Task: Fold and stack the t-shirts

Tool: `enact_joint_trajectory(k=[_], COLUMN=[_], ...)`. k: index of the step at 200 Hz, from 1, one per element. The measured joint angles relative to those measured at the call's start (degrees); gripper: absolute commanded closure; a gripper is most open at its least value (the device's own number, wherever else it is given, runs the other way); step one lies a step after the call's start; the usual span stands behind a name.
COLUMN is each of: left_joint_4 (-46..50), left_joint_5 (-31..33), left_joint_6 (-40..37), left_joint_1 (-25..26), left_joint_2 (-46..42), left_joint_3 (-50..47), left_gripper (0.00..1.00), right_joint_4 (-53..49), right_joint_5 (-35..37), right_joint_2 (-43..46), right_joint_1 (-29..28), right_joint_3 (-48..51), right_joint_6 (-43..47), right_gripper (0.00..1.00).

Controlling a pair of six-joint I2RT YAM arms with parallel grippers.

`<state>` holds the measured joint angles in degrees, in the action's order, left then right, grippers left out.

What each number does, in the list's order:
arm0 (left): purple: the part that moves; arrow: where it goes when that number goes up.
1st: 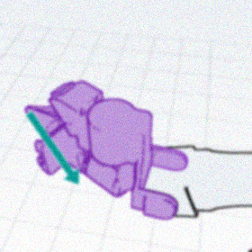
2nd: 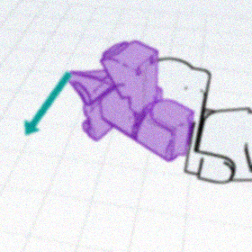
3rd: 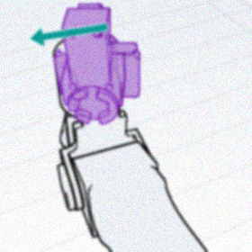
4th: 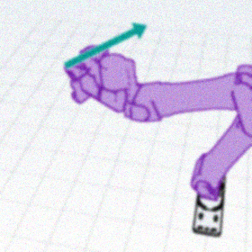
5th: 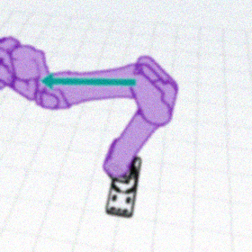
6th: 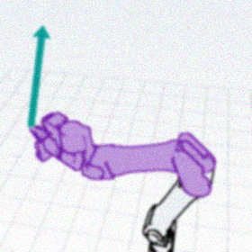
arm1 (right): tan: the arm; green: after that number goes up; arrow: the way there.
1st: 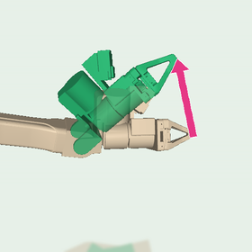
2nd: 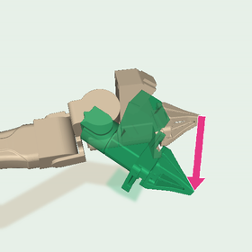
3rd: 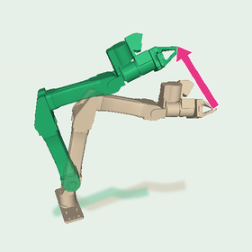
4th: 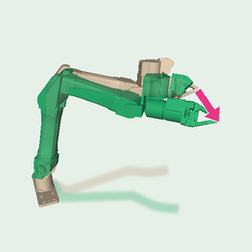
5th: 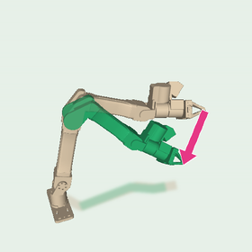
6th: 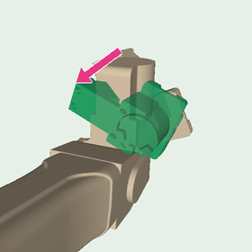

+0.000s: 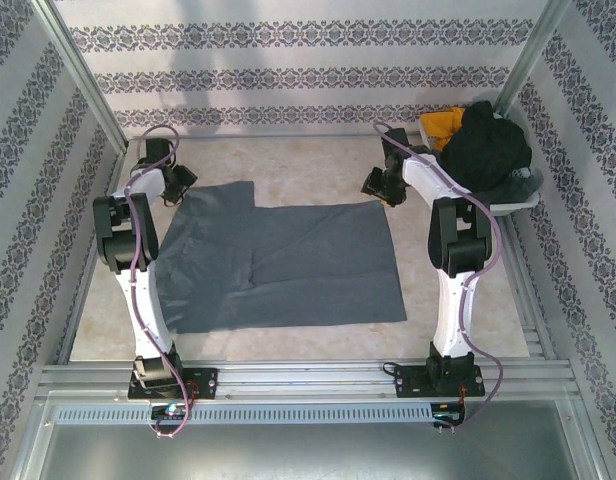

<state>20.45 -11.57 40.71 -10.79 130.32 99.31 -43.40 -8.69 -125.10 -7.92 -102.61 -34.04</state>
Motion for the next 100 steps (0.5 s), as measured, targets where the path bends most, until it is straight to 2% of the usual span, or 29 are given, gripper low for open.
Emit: enact_joint_trajectory(k=[16, 47, 63, 100], left_joint_4=[0.0, -0.1, -0.8, -2.6], left_joint_5=[-0.3, -2.7, -3.4, -3.1], left_joint_6=[-0.4, -0.5, -0.1, -0.5], left_joint_1=[0.2, 0.9, 1.6, 2.2], left_joint_2=[0.9, 1.6, 1.4, -2.9], left_joint_3=[0.9, 1.8, 0.8, -6.0], left_gripper=[0.60, 0.89, 0.99, 1.00], right_joint_4=[-0.3, -1.5, -2.4, -4.7], right_joint_5=[0.3, 0.6, 1.2, 3.3], right_joint_2=[-0.1, -0.6, -1.6, -5.7], right_joint_1=[0.3, 0.3, 0.3, 0.3], right_joint_3=[-0.2, -1.7, -3.4, -8.2], right_joint_6=[0.0, 0.2, 0.2, 0.4], right_gripper=[0.49, 0.49, 0.49, 0.52])
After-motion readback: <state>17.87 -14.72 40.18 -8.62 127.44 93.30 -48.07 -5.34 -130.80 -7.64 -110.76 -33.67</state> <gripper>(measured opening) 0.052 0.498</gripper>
